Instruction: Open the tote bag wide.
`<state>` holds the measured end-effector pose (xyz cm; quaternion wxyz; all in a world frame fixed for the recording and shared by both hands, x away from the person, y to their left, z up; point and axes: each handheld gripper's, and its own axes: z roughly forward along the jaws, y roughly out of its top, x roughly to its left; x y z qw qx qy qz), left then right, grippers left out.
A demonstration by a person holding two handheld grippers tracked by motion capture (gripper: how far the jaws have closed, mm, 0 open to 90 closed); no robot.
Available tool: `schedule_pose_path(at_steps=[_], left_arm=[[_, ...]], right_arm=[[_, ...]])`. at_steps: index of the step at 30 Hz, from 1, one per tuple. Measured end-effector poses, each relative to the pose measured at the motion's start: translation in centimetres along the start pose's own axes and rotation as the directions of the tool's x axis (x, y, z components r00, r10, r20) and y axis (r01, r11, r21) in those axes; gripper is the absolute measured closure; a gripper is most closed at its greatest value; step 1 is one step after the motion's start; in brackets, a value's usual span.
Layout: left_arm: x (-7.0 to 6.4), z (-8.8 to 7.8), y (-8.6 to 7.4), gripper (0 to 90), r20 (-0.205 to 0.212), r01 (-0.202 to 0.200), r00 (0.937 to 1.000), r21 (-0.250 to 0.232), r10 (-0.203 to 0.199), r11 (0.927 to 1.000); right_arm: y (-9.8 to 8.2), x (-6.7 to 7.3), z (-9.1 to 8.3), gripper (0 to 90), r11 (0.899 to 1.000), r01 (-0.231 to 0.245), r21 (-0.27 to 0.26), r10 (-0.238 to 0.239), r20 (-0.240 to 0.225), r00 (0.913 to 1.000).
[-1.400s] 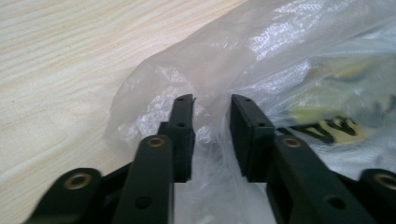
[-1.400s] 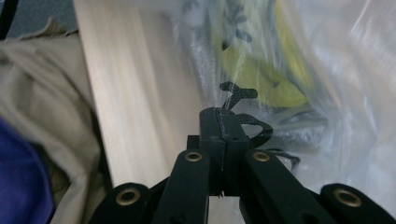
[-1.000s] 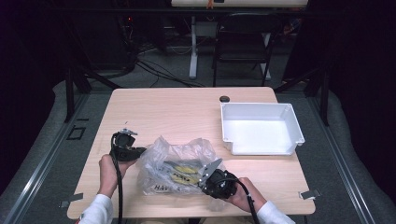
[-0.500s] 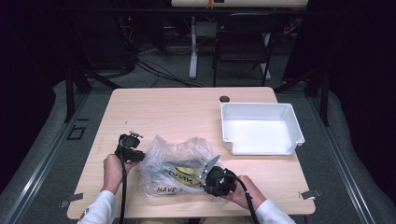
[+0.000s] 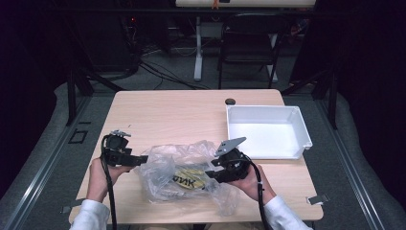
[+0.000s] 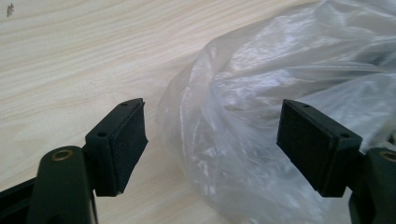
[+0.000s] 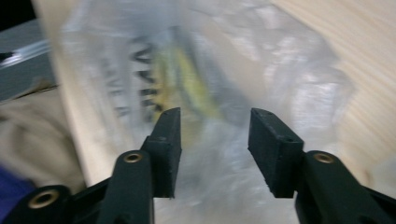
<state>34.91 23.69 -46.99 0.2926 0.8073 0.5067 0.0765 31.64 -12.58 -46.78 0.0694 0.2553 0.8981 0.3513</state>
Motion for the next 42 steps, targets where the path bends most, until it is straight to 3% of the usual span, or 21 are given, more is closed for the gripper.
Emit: schedule_pose_path(at_steps=[4, 7, 8, 9, 10, 12, 13, 17, 20, 24, 26, 29, 30, 31, 32, 35, 39, 40, 42], left_arm=[[-0.9, -1.0, -0.1, 22.7, -0.004, -0.023, 0.9997, -0.01, 0.023, 0.9997], [-2.8, -1.9, -0.6, 22.6, 0.028, -0.071, 0.997, -0.025, 0.072, 0.9971], [-2.8, -1.9, -0.6, 22.8, 0.028, -0.071, 0.997, -0.025, 0.072, 0.9971], [-3.4, -1.9, -0.8, 22.8, 0.044, -0.088, 0.995, -0.031, 0.089, 0.9956], [-4.2, -1.7, -1.1, 23.3, 0.055, -0.11, 0.9922, -0.024, 0.112, 0.9936], [-5.8, -1.1, -1.6, 23.5, 0.053, -0.162, 0.9853, -0.006, 0.162, 0.9867], [-7.0, -0.2, -1.9, 24.6, 0.058, -0.198, 0.9787, 0.014, 0.197, 0.9801], [-7.7, 1.3, -2.1, 28.4, 0.034, -0.222, 0.9748, 0.038, 0.22, 0.9744], [-7.6, 3.1, -2.5, 48.9, 0.005, -0.243, 0.9699, 0.097, 0.243, 0.9652], [-7.5, 3.5, -3.3, 79.3, 0.002, -0.282, 0.9587, 0.143, 0.284, 0.9488], [-7.5, 3.4, -3.4, 87.3, 0.003, -0.284, 0.9582, 0.14, 0.286, 0.9487], [-7.0, 3.5, -3.9, 88.9, 0.004, -0.285, 0.9572, 0.181, 0.289, 0.9412], [-6.8, 3.6, -4.1, 89.5, 0.01, -0.29, 0.9557, 0.201, 0.294, 0.9356], [-6.6, 4.1, -4.5, 89.6, -0.004, -0.292, 0.9531, 0.249, 0.303, 0.9234], [-6.6, 4.1, -4.5, 89.7, -0.004, -0.292, 0.9531, 0.249, 0.303, 0.9234], [-5.7, 4.8, -5.0, 89.6, -0.04, -0.277, 0.9517, 0.313, 0.304, 0.9083], [-4.1, 5.1, -4.9, 89.7, -0.078, -0.238, 0.9568, 0.342, 0.28, 0.9091], [-3.3, 5.2, -5.0, 89.6, -0.095, -0.222, 0.9573, 0.363, 0.273, 0.9049], [-2.9, 5.1, -5.0, 89.6, -0.094, -0.21, 0.9606, 0.371, 0.262, 0.9044]], right_arm=[[0.1, -0.8, 1.4, 48.4, 0.998, -0.041, 0.041, 0.039, 0.026, 0.9989], [0.1, -1.4, 3.4, 69.0, 0.995, -0.06, 0.081, 0.055, 0.066, 0.9963], [0.1, -1.5, 3.7, 75.8, 0.995, -0.062, 0.082, 0.056, 0.076, 0.9956], [0.1, -1.5, 3.7, 75.8, 0.995, -0.062, 0.082, 0.056, 0.076, 0.9956], [0.1, -1.7, 4.4, 85.3, 0.994, -0.07, 0.08, 0.063, 0.086, 0.9943], [0.1, -1.8, 4.7, 88.6, 0.994, -0.071, 0.083, 0.063, 0.094, 0.9936], [0.1, -2.1, 5.3, 90.0, 0.992, -0.083, 0.09, 0.073, 0.106, 0.9917], [0.1, -2.5, 5.9, 90.0, 0.99, -0.105, 0.089, 0.092, 0.143, 0.9855], [-0.1, -3.2, 6.5, 90.0, 0.985, -0.14, 0.098, 0.123, 0.167, 0.9784], [-0.6, -3.7, 7.3, 90.0, 0.977, -0.156, 0.142, 0.129, 0.187, 0.9739], [-0.8, -3.7, 7.5, 90.0, 0.976, -0.159, 0.148, 0.13, 0.187, 0.9736], [-1.2, -4.0, 7.8, 90.0, 0.97, -0.167, 0.179, 0.131, 0.196, 0.9718], [-1.4, -4.0, 7.9, 90.0, 0.966, -0.169, 0.194, 0.13, 0.202, 0.9709], [-1.5, -4.1, 8.0, 90.0, 0.964, -0.169, 0.207, 0.126, 0.204, 0.9708], [-1.5, -4.1, 8.0, 90.0, 0.962, -0.171, 0.215, 0.127, 0.206, 0.9703], [-1.7, -4.1, 8.0, 90.0, 0.959, -0.171, 0.225, 0.124, 0.21, 0.9699], [-2.0, -4.2, 7.5, 90.0, 0.956, -0.169, 0.24, 0.116, 0.22, 0.9685], [-2.1, -4.2, 7.2, 90.0, 0.953, -0.168, 0.252, 0.111, 0.228, 0.9675], [-2.2, -4.2, 7.1, 90.0, 0.953, -0.169, 0.25, 0.111, 0.23, 0.9668]])
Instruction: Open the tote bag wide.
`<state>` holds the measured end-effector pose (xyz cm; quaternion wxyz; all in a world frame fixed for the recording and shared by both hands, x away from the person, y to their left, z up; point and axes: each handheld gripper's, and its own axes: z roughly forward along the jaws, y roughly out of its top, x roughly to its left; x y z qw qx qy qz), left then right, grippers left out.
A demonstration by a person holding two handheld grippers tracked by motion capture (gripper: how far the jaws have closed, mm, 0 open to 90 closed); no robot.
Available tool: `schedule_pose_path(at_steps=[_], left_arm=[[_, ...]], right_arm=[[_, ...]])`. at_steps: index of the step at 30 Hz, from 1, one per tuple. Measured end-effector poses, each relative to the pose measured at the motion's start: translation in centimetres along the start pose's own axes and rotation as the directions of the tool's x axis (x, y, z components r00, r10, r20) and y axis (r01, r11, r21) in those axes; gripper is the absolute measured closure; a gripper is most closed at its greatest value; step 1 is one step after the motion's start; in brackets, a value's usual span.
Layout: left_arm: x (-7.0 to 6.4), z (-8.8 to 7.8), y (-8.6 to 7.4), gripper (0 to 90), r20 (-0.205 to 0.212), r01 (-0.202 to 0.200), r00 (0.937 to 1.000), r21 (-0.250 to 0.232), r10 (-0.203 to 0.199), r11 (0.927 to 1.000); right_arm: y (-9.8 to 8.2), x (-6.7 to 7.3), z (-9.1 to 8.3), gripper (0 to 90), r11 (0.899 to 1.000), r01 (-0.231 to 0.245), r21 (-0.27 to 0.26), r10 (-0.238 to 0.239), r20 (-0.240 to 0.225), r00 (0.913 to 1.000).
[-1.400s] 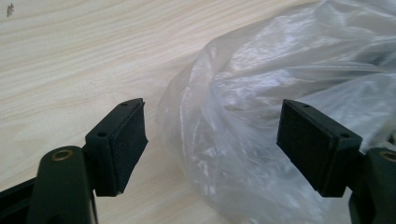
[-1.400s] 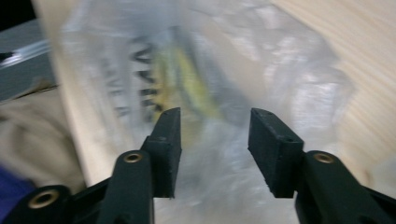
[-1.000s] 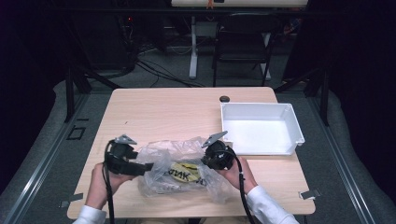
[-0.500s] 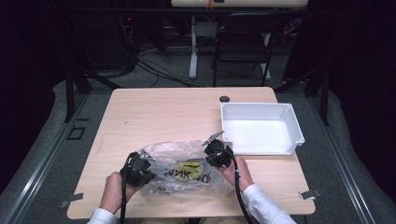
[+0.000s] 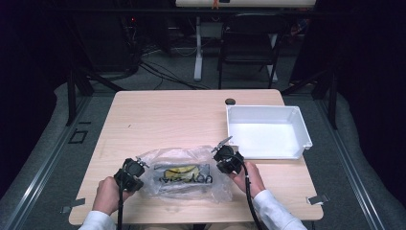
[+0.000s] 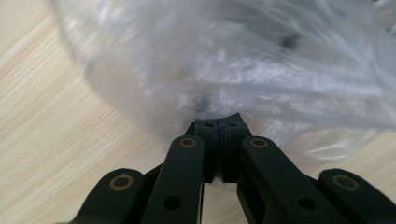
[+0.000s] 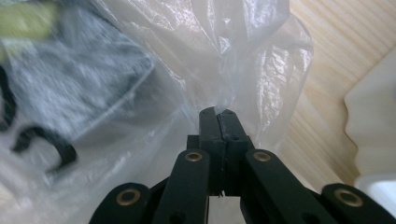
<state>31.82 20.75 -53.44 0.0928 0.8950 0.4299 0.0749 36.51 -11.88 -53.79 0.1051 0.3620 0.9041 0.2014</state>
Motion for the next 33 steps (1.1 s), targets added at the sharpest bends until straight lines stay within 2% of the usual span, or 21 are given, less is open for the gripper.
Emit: schedule_pose_path(at_steps=[3, 6, 8, 11, 13, 14, 16, 17, 18, 19, 20, 21, 22, 25, 26, 28, 29, 30, 31, 32, 33], left_arm=[[0.4, -0.1, -0.2, 89.4, 0.017, 0.016, 0.9997, -0.001, -0.016, 0.9999], [0.6, -1.1, -0.4, 73.3, 0.095, 0.021, 0.9953, -0.025, -0.019, 0.9995], [0.5, -1.6, -0.5, 60.9, 0.112, 0.034, 0.9933, -0.038, -0.029, 0.9987], [0.3, -3.8, -1.1, 46.6, 0.166, 0.04, 0.9859, -0.106, -0.022, 0.9936], [0.3, -4.5, -1.2, 44.5, 0.176, 0.039, 0.9843, -0.118, -0.018, 0.9922], [0.2, -5.1, -1.3, 38.9, 0.176, 0.043, 0.9842, -0.135, -0.019, 0.9898], [0.1, -6.4, -1.4, 38.0, 0.172, 0.047, 0.985, -0.179, -0.016, 0.9828], [-0.2, -7.5, -1.3, 35.4, 0.174, 0.048, 0.9847, -0.222, -0.009, 0.9739], [-0.2, -7.5, -1.3, 34.5, 0.174, 0.048, 0.9847, -0.222, -0.009, 0.9739], [-0.6, -8.3, -1.0, 33.8, 0.161, 0.043, 0.987, -0.26, 0.0, 0.9646], [-0.9, -8.6, -0.8, 33.1, 0.154, 0.038, 0.9881, -0.28, 0.006, 0.9594], [-0.9, -8.6, -0.8, 32.2, 0.154, 0.038, 0.9881, -0.28, 0.006, 0.9594], [-1.4, -9.0, -0.3, 31.1, 0.14, 0.031, 0.9901, -0.309, 0.014, 0.9505], [-1.7, -9.0, 0.4, 29.5, 0.099, 0.021, 0.995, -0.331, 0.013, 0.9432], [-1.8, -8.6, 1.2, 27.7, 0.079, 0.02, 0.9968, -0.341, 0.008, 0.9397], [-1.7, -8.2, 1.6, 27.4, 0.069, 0.025, 0.9976, -0.349, 0.0, 0.9369], [-1.5, -7.7, 2.0, 27.7, 0.057, 0.035, 0.9983, -0.352, -0.015, 0.9354], [-0.7, -6.5, 2.5, 28.6, 0.057, 0.057, 0.9976, -0.352, -0.04, 0.9344], [-0.7, -6.5, 2.5, 30.1, 0.057, 0.057, 0.9976, -0.352, -0.04, 0.9344], [0.3, -5.2, 2.6, 32.3, 0.071, 0.097, 0.9945, -0.333, -0.078, 0.9379], [0.3, -5.2, 2.6, 34.7, 0.071, 0.097, 0.9945, -0.333, -0.078, 0.9379]], right_arm=[[-0.2, -0.2, -0.2, 90.0, 1.0, -0.003, 0.009, 0.003, -0.004, 1.0], [-0.2, -0.1, -0.3, 88.5, 1.0, 0.005, 0.0, -0.005, -0.017, 0.9999], [-0.2, 0.0, -0.5, 86.5, 1.0, 0.004, -0.001, -0.004, -0.026, 0.9997], [-0.1, -0.1, -1.8, 74.2, 0.999, 0.0, -0.041, -0.003, -0.063, 0.998], [0.0, -0.1, -2.3, 70.7, 0.998, 0.0, -0.058, -0.004, -0.073, 0.9973], [0.0, -0.1, -3.3, 64.2, 0.997, -0.002, -0.079, -0.006, -0.096, 0.9954], [0.0, 0.0, -3.8, 62.5, 0.996, -0.005, -0.091, -0.004, -0.098, 0.9952], [0.0, 0.1, -4.6, 56.2, 0.993, -0.002, -0.115, -0.011, -0.106, 0.9943], [0.0, 0.1, -4.6, 56.2, 0.993, -0.002, -0.115, -0.011, -0.106, 0.9943], [0.0, 0.4, -5.4, 51.4, 0.99, -0.003, -0.141, -0.014, -0.115, 0.9932], [0.0, 0.5, -5.7, 48.6, 0.988, 0.004, -0.152, -0.022, -0.117, 0.9928], [0.1, 0.7, -6.1, 47.2, 0.986, 0.008, -0.165, -0.029, -0.123, 0.992], [0.1, 1.0, -6.4, 46.5, 0.983, 0.007, -0.184, -0.032, -0.134, 0.9905], [0.2, 1.8, -6.8, 44.4, 0.978, 0.037, -0.204, -0.069, -0.156, 0.9854], [0.4, 2.9, -6.7, 43.9, 0.975, 0.062, -0.214, -0.1, -0.169, 0.9805], [0.6, 3.4, -6.5, 43.3, 0.974, 0.083, -0.21, -0.119, -0.166, 0.9789], [0.8, 4.4, -5.7, 44.7, 0.974, 0.116, -0.192, -0.148, -0.16, 0.9761], [0.9, 4.8, -5.1, 47.8, 0.975, 0.128, -0.181, -0.155, -0.144, 0.9773], [0.9, 5.0, -4.6, 50.5, 0.977, 0.135, -0.167, -0.159, -0.14, 0.9773], [0.9, 5.2, -4.1, 53.8, 0.979, 0.139, -0.151, -0.16, -0.137, 0.9776], [0.8, 5.3, -3.8, 57.6, 0.981, 0.146, -0.131, -0.162, -0.125, 0.9787]])
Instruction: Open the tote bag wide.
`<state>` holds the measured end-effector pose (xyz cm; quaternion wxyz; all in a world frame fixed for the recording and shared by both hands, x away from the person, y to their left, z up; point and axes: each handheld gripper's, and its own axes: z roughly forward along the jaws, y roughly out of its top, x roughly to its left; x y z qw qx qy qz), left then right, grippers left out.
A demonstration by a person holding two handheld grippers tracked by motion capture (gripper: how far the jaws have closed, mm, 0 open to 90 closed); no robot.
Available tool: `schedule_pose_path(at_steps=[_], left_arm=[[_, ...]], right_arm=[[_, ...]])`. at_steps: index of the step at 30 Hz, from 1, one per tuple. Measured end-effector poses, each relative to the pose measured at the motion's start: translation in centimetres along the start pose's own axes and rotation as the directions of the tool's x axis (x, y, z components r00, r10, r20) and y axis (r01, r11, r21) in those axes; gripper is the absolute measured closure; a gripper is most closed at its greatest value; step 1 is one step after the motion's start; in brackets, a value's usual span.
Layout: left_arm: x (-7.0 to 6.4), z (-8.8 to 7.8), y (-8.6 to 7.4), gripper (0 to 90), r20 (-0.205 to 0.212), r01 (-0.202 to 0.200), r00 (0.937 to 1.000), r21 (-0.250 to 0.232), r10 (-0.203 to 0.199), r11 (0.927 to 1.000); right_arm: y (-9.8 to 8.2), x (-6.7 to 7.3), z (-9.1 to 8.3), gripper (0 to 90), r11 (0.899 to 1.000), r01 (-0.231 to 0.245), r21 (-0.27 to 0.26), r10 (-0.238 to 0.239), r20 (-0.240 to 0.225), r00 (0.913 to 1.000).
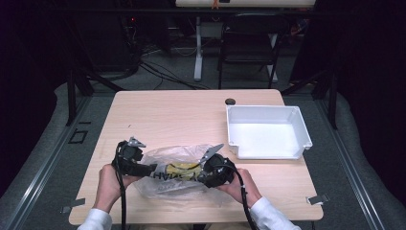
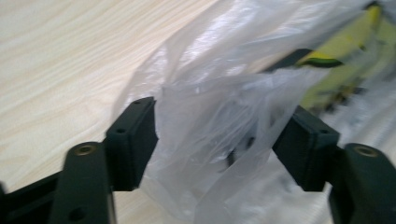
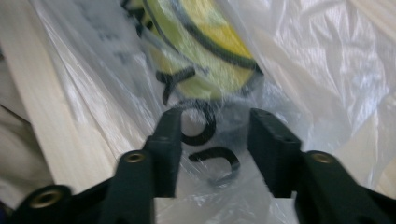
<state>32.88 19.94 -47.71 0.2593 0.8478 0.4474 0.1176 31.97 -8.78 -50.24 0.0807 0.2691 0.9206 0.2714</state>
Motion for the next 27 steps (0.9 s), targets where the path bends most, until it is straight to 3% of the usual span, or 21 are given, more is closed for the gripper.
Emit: schedule_pose_path(at_steps=[1, 2, 3, 4, 7, 13, 17, 19, 21, 27], left_arm=[[1.2, 0.8, -0.4, 37.9, 0.032, 0.043, 0.9986, -0.003, -0.043, 0.9991], [1.7, 1.1, -0.5, 44.9, 0.045, 0.059, 0.9973, 0.004, -0.059, 0.9983], [1.7, 1.1, -0.5, 46.5, 0.045, 0.059, 0.9973, 0.004, -0.059, 0.9983], [2.1, 1.4, -0.7, 50.1, 0.052, 0.076, 0.9958, 0.005, -0.076, 0.9971], [2.8, 2.1, -1.1, 60.6, 0.079, 0.088, 0.9928, 0.027, -0.09, 0.9957], [2.5, 2.4, -1.5, 78.3, 0.068, 0.071, 0.9949, 0.058, -0.075, 0.9958], [2.5, 2.9, -2.1, 83.6, 0.056, 0.062, 0.9961, 0.108, -0.068, 0.9922], [2.5, 3.0, -2.2, 84.1, 0.057, 0.058, 0.9962, 0.121, -0.065, 0.9909], [2.3, 3.5, -2.4, 84.2, 0.05, 0.041, 0.9976, 0.155, -0.049, 0.9871], [2.1, 4.1, -2.6, 77.2, 0.06, 0.007, 0.998, 0.211, -0.02, 0.9776]], right_arm=[[-0.1, 0.0, 0.3, 61.1, 1.0, 0.003, 0.005, -0.003, 0.006, 1.0], [-0.2, 0.1, 0.4, 66.4, 1.0, 0.004, 0.014, -0.004, 0.009, 1.0], [-0.2, 0.1, 0.4, 66.4, 1.0, 0.004, 0.014, -0.004, 0.009, 1.0], [-0.4, 0.1, 0.5, 76.1, 1.0, 0.012, 0.015, -0.012, 0.022, 0.9997], [-0.5, 0.0, 0.4, 90.0, 1.0, 0.013, 0.011, -0.013, 0.027, 0.9996], [-1.1, 0.0, 0.5, 90.0, 0.999, 0.015, 0.047, -0.015, 0.001, 0.9999], [-2.4, -0.1, 0.6, 90.0, 0.996, -0.001, 0.086, 0.002, -0.019, 0.9998], [-2.7, -0.2, 0.8, 90.0, 0.996, -0.006, 0.094, 0.008, -0.026, 0.9996], [-3.4, -0.3, 1.2, 90.0, 0.99, 0.001, 0.14, 0.003, -0.028, 0.9996], [-3.8, -0.5, 1.4, 90.0, 0.991, -0.017, 0.136, 0.022, -0.039, 0.999]])
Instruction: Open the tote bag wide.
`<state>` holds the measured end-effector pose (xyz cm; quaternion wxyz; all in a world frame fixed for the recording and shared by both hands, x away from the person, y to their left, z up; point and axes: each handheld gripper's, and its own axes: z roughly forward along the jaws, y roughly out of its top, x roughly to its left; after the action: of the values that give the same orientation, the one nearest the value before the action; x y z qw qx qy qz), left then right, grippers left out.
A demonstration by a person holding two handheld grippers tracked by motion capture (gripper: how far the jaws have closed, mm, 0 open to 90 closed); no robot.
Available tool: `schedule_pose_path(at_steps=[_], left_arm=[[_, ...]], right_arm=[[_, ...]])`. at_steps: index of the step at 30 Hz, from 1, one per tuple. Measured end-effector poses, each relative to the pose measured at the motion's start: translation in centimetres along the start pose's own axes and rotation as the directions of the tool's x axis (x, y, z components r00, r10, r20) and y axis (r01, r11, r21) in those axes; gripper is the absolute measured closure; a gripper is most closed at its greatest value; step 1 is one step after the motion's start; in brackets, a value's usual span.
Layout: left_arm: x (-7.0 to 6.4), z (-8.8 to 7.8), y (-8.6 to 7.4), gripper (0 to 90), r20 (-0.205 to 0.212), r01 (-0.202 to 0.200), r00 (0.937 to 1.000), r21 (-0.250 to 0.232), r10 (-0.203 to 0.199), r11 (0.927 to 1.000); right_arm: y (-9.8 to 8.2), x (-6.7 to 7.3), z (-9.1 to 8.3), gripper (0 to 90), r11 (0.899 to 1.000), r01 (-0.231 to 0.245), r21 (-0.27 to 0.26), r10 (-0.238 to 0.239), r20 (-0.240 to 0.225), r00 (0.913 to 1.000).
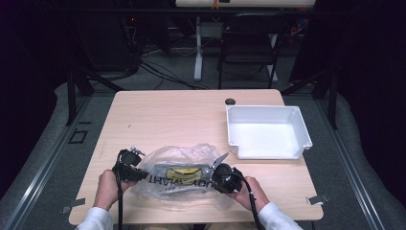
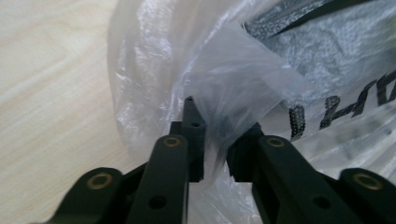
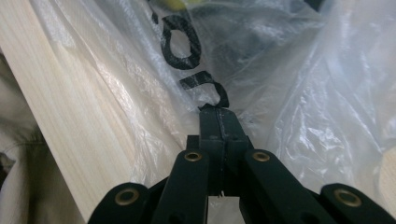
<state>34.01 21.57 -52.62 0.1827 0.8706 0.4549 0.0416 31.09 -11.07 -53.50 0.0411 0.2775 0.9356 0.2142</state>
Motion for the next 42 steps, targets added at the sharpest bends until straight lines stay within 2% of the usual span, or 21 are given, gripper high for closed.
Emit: schedule_pose_path(at_steps=[1, 2, 3, 5, 7, 8, 10, 13, 15, 17, 18, 19, 20, 21, 23, 32, 33, 34, 37, 40, 42], left_arm=[[0.0, 0.1, -0.1, 74.5, 0.001, 0.001, 1.0, 0.005, -0.001, 1.0], [-0.1, 0.2, -0.1, 74.5, 0.008, 0.003, 1.0, 0.009, -0.003, 1.0], [-0.1, 0.3, -0.1, 72.5, 0.014, 0.004, 0.9999, 0.016, -0.004, 0.9999], [-0.1, 0.3, -0.2, 68.1, 0.035, 0.008, 0.9994, 0.014, -0.008, 0.9999], [-0.3, 0.3, -0.1, 65.3, 0.044, 0.009, 0.999, 0.012, -0.01, 0.9999], [-0.3, 0.3, -0.1, 65.3, 0.053, 0.005, 0.9986, 0.014, -0.006, 0.9999], [-0.6, 0.3, 0.0, 62.1, 0.06, -0.002, 0.9982, 0.009, 0.001, 1.0], [-1.0, 0.0, 0.0, 57.7, 0.083, -0.021, 0.9963, 0.008, 0.02, 0.9997], [-1.1, 0.0, 0.0, 55.7, 0.086, -0.02, 0.9961, 0.006, 0.02, 0.9998], [-1.2, -0.3, -0.1, 51.3, 0.097, -0.024, 0.995, 0.004, 0.024, 0.9997], [-1.2, -0.4, -0.2, 51.3, 0.105, -0.017, 0.9943, 0.0, 0.017, 0.9999], [-1.1, -0.6, -0.2, 44.8, 0.112, -0.015, 0.9936, -0.006, 0.016, 0.9999], [-1.1, -0.8, -0.3, 44.8, 0.122, -0.012, 0.9925, -0.014, 0.013, 0.9998], [-1.1, -1.4, -0.4, 38.1, 0.134, 0.005, 0.991, -0.047, 0.001, 0.9989], [-1.1, -2.1, -0.4, 32.9, 0.135, 0.018, 0.9908, -0.081, -0.006, 0.9966], [-0.8, -3.7, -0.6, 23.3, 0.126, 0.052, 0.9915, -0.171, -0.031, 0.9839], [-0.6, -4.2, -0.7, 23.1, 0.131, 0.077, 0.9901, -0.204, -0.051, 0.976], [-0.6, -4.2, -0.7, 23.2, 0.131, 0.077, 0.9901, -0.204, -0.051, 0.976], [-0.2, -4.7, -0.6, 23.1, 0.117, 0.098, 0.9906, -0.245, -0.071, 0.9645], [-0.3, -4.8, 0.3, 23.6, 0.102, 0.099, 0.992, -0.271, -0.074, 0.9573], [-0.5, -4.2, 1.2, 24.2, 0.085, 0.085, 0.9943, -0.268, -0.064, 0.9597]], right_arm=[[0.0, -0.3, -0.4, 75.8, 1.0, -0.01, -0.025, 0.01, -0.01, 0.9999], [0.0, -0.3, -0.4, 75.8, 1.0, -0.01, -0.025, 0.01, -0.01, 0.9999], [0.1, -0.4, -0.8, 69.3, 0.999, -0.008, -0.033, 0.007, -0.015, 0.9999], [0.4, -0.5, -2.2, 59.8, 0.991, 0.006, -0.134, -0.013, -0.049, 0.9987], [1.0, -0.3, -3.2, 56.2, 0.982, 0.017, -0.189, -0.024, -0.034, 0.9992], [1.0, -0.3, -3.2, 56.2, 0.982, 0.017, -0.189, -0.024, -0.034, 0.9992], [2.3, 0.0, -3.7, 52.6, 0.968, 0.031, -0.25, -0.031, 0.005, 0.9995], [3.5, -0.3, -3.0, 48.4, 0.969, 0.035, -0.244, -0.034, 0.009, 0.9994], [3.8, -0.4, -2.6, 48.6, 0.972, 0.038, -0.231, -0.038, 0.004, 0.9993], [4.0, -0.4, -1.4, 61.0, 0.981, 0.039, -0.188, -0.041, -0.006, 0.9991], [4.0, -0.4, -1.4, 61.0, 0.981, 0.039, -0.188, -0.041, -0.006, 0.9991], [3.8, -0.3, -1.2, 73.2, 0.982, 0.052, -0.18, -0.053, -0.003, 0.9986], [3.8, -0.3, -1.2, 73.2, 0.982, 0.052, -0.18, -0.053, -0.003, 0.9986], [3.7, -0.1, -1.3, 82.4, 0.983, 0.062, -0.172, -0.063, 0.002, 0.998], [3.5, 0.0, -1.3, 89.9, 0.983, 0.067, -0.169, -0.067, 0.007, 0.9978], [2.9, 0.6, -1.7, 90.0, 0.986, 0.097, -0.136, -0.097, 0.004, 0.9953], [2.5, 0.9, -1.8, 90.0, 0.986, 0.095, -0.134, -0.097, -0.004, 0.9953], [2.5, 0.9, -1.8, 90.0, 0.986, 0.095, -0.134, -0.097, -0.004, 0.9953], [1.9, 1.2, -1.8, 90.0, 0.989, 0.098, -0.114, -0.1, -0.014, 0.9949], [1.1, 1.4, -1.1, 90.0, 0.992, 0.112, -0.066, -0.114, -0.028, 0.9931], [0.8, 1.5, -0.6, 90.0, 0.993, 0.109, -0.055, -0.111, -0.03, 0.9934]])
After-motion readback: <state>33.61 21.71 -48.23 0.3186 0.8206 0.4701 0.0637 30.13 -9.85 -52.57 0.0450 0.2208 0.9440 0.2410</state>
